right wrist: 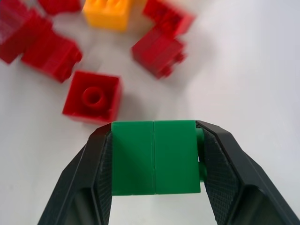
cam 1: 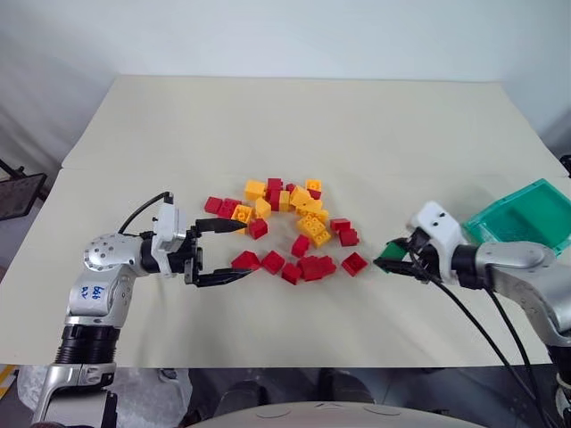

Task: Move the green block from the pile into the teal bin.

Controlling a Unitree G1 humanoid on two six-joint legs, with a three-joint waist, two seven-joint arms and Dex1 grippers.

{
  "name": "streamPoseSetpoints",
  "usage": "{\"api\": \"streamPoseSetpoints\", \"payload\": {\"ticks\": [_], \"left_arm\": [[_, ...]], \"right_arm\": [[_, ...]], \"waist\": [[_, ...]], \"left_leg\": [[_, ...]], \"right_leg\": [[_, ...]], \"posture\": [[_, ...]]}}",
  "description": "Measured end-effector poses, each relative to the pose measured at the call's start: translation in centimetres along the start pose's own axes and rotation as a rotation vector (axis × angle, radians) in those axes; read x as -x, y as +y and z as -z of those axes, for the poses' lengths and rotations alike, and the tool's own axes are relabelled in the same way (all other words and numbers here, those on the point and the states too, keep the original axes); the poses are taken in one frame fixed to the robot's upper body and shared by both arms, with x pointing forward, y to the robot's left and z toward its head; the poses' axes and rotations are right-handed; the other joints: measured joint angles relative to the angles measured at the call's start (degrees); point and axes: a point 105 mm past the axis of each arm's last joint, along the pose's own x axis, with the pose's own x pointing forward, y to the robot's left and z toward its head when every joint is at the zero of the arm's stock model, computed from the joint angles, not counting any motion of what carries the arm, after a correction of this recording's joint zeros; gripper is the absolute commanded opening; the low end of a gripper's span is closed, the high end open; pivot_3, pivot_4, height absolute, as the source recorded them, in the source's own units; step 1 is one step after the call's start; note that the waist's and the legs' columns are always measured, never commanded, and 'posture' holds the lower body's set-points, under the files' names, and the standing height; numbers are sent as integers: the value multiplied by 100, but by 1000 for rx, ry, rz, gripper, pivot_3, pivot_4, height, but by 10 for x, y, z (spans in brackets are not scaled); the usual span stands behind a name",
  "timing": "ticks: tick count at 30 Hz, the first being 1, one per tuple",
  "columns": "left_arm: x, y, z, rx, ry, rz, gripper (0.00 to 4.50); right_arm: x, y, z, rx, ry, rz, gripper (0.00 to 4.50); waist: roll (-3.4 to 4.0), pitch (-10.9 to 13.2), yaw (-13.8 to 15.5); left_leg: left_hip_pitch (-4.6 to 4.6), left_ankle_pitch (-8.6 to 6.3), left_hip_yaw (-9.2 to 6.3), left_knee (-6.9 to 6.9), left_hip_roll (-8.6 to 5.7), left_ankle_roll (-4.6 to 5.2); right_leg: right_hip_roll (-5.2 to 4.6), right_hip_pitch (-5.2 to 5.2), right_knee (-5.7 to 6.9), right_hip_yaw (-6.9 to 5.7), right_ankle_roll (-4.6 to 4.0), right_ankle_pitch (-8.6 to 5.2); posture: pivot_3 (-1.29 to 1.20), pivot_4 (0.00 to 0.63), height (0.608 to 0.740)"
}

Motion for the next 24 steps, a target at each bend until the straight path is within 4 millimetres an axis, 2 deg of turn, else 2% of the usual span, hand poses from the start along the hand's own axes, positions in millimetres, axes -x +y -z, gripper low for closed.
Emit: {"api": "streamPoseSetpoints", "payload": {"ticks": [5,8,11,15,19,21,24], "left_arm": [[-25,7,-3,24,-26,-30,4500],[-53,8,-9,17,-55,-29,4500],[-75,7,-15,9,-92,-18,4500],[-106,13,-25,-29,-114,-18,4500],[-125,18,-21,-51,-73,-14,4500],[-140,21,-17,-46,-62,-4,4500],[-157,18,-21,-68,-85,29,4500]], "right_arm": [[35,-19,-3,-51,-92,171,2130],[70,-54,-12,-80,-215,412,2130],[102,-82,-5,-94,-231,615,2130],[118,-107,18,-132,-175,772,2130],[128,-126,24,-133,-162,899,2130],[126,-142,29,-138,-143,964,2883],[115,-153,41,-152,-103,980,3859]], "waist": [[0,0,9],[0,0,25],[-1,-1,6],[1,-2,-5],[6,-4,-25],[6,-4,-27],[7,-4,-9]], "left_leg": [[0,0,1,0,-5,0],[0,0,1,1,-12,1],[6,1,17,-4,-18,1],[10,2,34,-4,-26,1],[17,3,36,-9,-24,-1],[16,5,42,-6,-27,4],[12,6,46,-9,-24,5]], "right_leg": [[-1,2,-3,7,6,4],[-3,3,-1,14,10,6],[7,3,-3,20,11,6],[12,3,0,28,11,6],[17,2,1,36,10,6],[16,4,-1,38,11,6],[14,2,-2,36,11,6]], "posture": [[0,150,740],[0,150,740],[0,150,740],[0,150,740],[0,150,740],[0,150,740],[0,150,740]]}}
